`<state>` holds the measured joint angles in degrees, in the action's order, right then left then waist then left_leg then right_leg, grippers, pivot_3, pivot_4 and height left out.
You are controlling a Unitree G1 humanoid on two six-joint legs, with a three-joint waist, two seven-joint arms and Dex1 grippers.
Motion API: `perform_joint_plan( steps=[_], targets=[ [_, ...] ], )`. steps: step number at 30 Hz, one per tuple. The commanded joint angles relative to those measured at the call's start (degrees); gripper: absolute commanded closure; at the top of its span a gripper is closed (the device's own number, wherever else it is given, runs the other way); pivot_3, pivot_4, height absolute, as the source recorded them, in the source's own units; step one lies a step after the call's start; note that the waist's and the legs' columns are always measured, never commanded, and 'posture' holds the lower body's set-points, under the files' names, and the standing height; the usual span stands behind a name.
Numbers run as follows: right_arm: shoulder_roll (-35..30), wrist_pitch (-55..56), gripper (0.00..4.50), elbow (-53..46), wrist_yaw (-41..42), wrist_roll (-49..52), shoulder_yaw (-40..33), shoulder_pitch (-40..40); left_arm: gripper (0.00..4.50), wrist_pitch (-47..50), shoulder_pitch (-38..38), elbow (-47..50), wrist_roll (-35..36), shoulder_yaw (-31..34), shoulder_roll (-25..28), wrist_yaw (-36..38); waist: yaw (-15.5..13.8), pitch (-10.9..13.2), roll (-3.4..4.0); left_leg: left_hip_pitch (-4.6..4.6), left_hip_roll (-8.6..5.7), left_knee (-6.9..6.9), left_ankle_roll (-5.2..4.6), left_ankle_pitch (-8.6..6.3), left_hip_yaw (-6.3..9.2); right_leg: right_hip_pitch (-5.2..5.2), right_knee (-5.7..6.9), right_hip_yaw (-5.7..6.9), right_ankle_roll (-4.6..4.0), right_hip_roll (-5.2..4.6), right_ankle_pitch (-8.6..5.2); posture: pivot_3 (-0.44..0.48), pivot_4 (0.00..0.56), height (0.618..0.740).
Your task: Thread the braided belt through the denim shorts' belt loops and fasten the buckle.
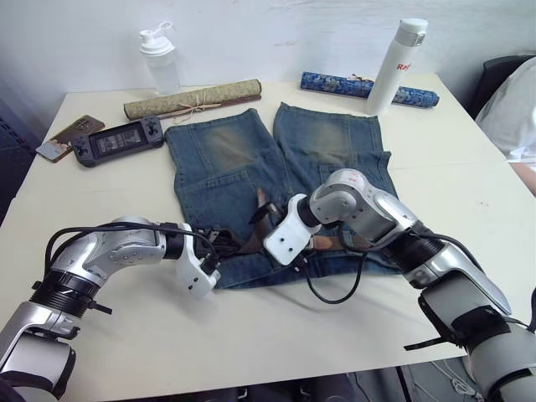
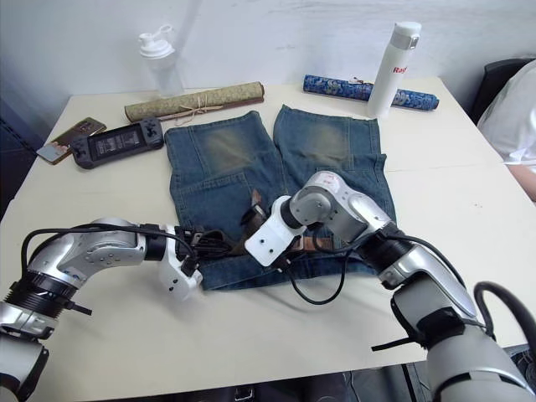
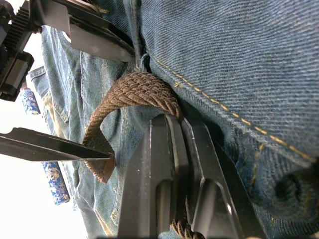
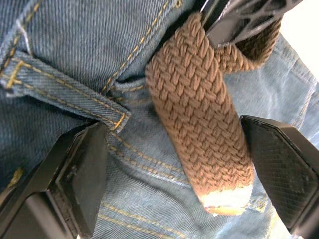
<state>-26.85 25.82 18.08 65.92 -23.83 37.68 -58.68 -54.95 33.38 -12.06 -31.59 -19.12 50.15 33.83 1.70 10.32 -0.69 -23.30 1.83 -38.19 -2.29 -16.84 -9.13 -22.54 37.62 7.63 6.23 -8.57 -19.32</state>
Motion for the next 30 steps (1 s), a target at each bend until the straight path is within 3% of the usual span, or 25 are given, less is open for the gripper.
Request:
perform_joint_plan(
  steps=[1,4,5,6,7,17,20,23,26,30],
  targets=[
    [-5.0,-7.3,1.98,-7.8,3.0,3.9,-6.6,2.7,4.50,0.9,-0.7,0.4,0.5,0.6,-0.2,-0.4,-0.1,0.0,0.00,-0.01,-0.01,0.00,-0.01,0.00,0.02,0.00,0.00,0.01,0.00,-0.01,0.00,0.000,0.150,0.717],
    [-5.9,-10.4,3.24,-10.5,2.7,4.0,-7.8,4.9,4.50,1.3,-0.8,0.7,0.8,0.8,-0.3,-0.5,-0.1,0.0,0.00,0.00,0.00,0.01,0.00,0.00,0.01,0.00,0.00,0.01,0.00,-0.01,0.00,0.000,0.150,0.717],
    [-6.0,-11.2,3.47,-11.3,2.3,3.7,-8.2,5.5,4.50,1.5,-0.8,0.8,0.8,0.7,-0.4,-0.4,-0.1,0.0,0.00,0.00,0.01,0.01,0.00,0.00,0.02,0.00,0.01,0.02,0.00,0.00,0.00,0.000,0.150,0.717],
    [-6.1,-12.2,4.24,-12.1,2.0,3.8,-8.7,6.1,4.50,1.6,-0.7,0.9,0.9,0.7,-0.4,-0.4,-0.1,0.0,0.00,0.00,0.01,0.01,0.00,0.00,0.02,0.00,0.00,0.02,0.00,-0.01,0.00,0.000,0.150,0.717],
    [-6.0,-13.0,4.45,-12.6,1.9,3.9,-9.0,6.5,4.50,1.7,-0.7,1.0,0.9,0.6,-0.4,-0.3,-0.1,0.0,0.00,0.00,0.00,0.01,0.00,0.00,0.01,0.00,0.00,0.01,0.00,-0.01,0.00,0.000,0.150,0.717],
    [-7.1,-14.0,4.45,-16.5,-0.4,3.5,-10.9,8.1,4.50,2.1,0.3,0.8,1.1,0.4,-0.6,0.1,-0.1,0.0,0.00,-0.01,-0.01,0.00,0.00,0.00,0.01,-0.01,0.00,0.01,0.00,-0.01,0.00,0.000,0.150,0.717],
    [-7.2,-12.5,3.59,-15.3,-1.2,4.2,-11.2,8.0,4.50,2.2,0.6,0.4,1.2,0.3,-0.9,0.1,-0.1,0.0,0.00,-0.01,-0.02,0.00,0.00,0.00,0.01,0.00,-0.01,0.01,0.00,-0.02,0.00,0.000,0.150,0.717],
    [-7.1,-9.5,2.05,-13.4,-2.5,3.5,-10.8,6.8,4.50,2.1,0.7,0.2,1.2,0.2,-1.1,0.2,-0.1,0.0,0.00,-0.01,-0.01,0.00,0.00,0.00,0.01,0.00,0.00,0.01,0.00,-0.01,0.00,0.000,0.150,0.717],
    [-6.1,-5.9,0.86,-9.8,-4.6,2.0,-10.4,3.4,4.50,2.1,0.7,0.0,1.3,0.1,-1.2,0.3,-0.1,0.0,0.00,-0.01,-0.02,0.00,0.00,0.00,0.00,0.00,0.00,0.01,0.00,-0.02,0.00,0.000,0.150,0.717],
    [-5.6,-1.6,0.86,-4.5,-5.1,0.1,-8.8,-0.7,4.50,2.0,0.8,-0.2,1.2,0.0,-1.3,0.4,-0.1,0.0,0.00,-0.01,-0.02,-0.01,0.00,0.00,-0.01,-0.01,0.00,0.00,0.00,-0.02,0.00,0.000,0.150,0.717]
  ],
)
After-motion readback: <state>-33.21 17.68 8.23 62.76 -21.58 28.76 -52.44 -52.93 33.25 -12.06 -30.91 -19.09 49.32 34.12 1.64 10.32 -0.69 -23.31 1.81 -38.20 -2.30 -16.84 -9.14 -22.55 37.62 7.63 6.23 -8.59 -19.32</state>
